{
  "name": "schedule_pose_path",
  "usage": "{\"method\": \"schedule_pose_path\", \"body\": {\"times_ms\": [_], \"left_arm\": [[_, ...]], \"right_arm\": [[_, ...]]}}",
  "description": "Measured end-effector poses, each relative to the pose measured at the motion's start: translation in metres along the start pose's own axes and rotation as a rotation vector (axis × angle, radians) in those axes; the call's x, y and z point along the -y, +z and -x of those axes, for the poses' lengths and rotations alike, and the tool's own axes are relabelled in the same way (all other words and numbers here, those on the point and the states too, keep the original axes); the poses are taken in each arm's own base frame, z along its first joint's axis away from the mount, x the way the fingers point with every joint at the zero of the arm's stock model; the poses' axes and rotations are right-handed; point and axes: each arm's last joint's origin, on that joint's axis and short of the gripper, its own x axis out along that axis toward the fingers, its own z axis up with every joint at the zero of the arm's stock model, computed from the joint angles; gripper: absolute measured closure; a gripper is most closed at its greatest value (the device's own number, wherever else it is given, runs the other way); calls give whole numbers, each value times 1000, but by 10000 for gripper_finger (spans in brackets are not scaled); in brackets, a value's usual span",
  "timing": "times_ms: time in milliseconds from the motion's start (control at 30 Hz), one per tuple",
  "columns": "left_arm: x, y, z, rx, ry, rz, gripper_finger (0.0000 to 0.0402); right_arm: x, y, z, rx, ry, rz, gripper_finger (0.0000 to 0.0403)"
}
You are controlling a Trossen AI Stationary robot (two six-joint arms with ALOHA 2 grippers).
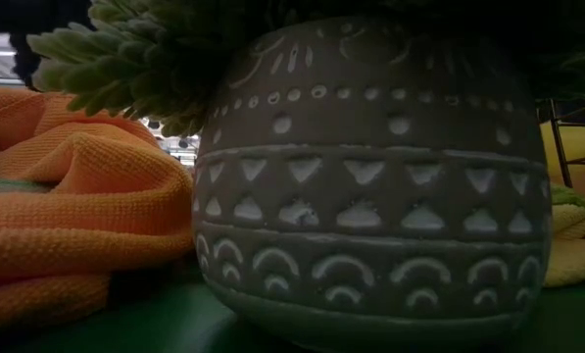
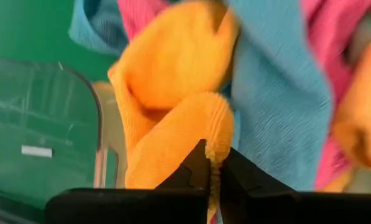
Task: Sort microfiber towel by color & place in baskets
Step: Put the orange microfiber towel into the transparent bin
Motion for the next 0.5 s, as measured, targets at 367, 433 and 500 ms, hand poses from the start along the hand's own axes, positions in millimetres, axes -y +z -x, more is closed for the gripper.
{"method": "schedule_pose_path", "body": {"times_ms": [367, 433, 500], "left_arm": [[-2, 38, 70, 301, 25, -5, 399], [-5, 43, 84, 370, 74, -19, 399], [-10, 48, 99, 434, 121, -17, 400]], "right_arm": [[-4, 13, -5, 105, 36, 8, 219], [-5, 16, -8, 110, 36, 26, 219], [-6, 18, -14, 98, 31, 43, 219]]}}
